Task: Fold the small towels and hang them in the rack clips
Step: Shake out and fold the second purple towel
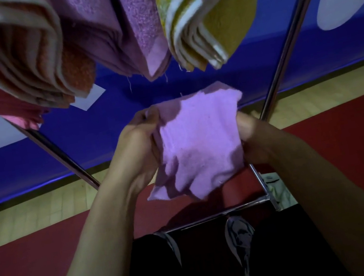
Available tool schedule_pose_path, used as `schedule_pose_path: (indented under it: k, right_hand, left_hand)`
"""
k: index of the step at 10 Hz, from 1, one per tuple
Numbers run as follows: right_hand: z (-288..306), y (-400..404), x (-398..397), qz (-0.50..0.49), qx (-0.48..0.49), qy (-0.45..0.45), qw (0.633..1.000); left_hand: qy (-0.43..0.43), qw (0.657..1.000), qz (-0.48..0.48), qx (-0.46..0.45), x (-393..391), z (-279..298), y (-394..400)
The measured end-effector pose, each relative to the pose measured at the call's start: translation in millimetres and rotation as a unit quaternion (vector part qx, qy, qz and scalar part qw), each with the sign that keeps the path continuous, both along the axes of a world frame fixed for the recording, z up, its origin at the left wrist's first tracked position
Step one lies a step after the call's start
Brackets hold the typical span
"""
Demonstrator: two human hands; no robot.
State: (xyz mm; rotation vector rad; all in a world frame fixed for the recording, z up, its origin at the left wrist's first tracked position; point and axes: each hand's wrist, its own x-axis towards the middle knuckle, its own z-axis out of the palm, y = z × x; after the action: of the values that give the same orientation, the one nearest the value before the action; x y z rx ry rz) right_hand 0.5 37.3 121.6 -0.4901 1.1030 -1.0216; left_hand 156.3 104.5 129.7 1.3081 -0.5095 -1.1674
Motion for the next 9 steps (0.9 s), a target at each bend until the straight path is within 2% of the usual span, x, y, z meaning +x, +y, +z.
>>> schedule_pose_path:
  k: [1,2,3,5,6,7,8,9]
  right_hand:
    - [8,12,-4,0.041,0.025,0.035,0.998]
    - [1,-7,-21,0.317,-0.009,0.149,0.937]
    - [-11,-22,-30,0.338,-0.014,0.133,0.931]
    - [-11,-50,-47,0.234,-0.027,0.179,0.955]
    - [-14,-59,-58,0.185,-0.064,0.113,0.974]
    - [-9,-59,-66,0.198,-0.139,0.146,0.959]
    - [-12,-57,-75,0.268,-0.181,0.287,0.902]
    - [-24,-58,-77,0.34,-0.231,0.498,0.764]
  left_hand:
    - [0.023,0.999,0.013,-0.024,4,4,0]
    - [-0.006,0.998,0.049,-0.032,12,2,-1]
    - [-0.035,0.997,0.067,-0.028,24,1,2]
    - [-0.092,0.987,0.13,0.002,48,-1,8]
    - [-0.115,0.981,0.153,-0.006,59,-7,9]
    - [-0.149,0.974,0.17,-0.022,67,-9,12]
    - [-0.159,0.969,0.185,-0.04,72,-11,14]
    - [-0.17,0.966,0.184,-0.061,74,-10,15]
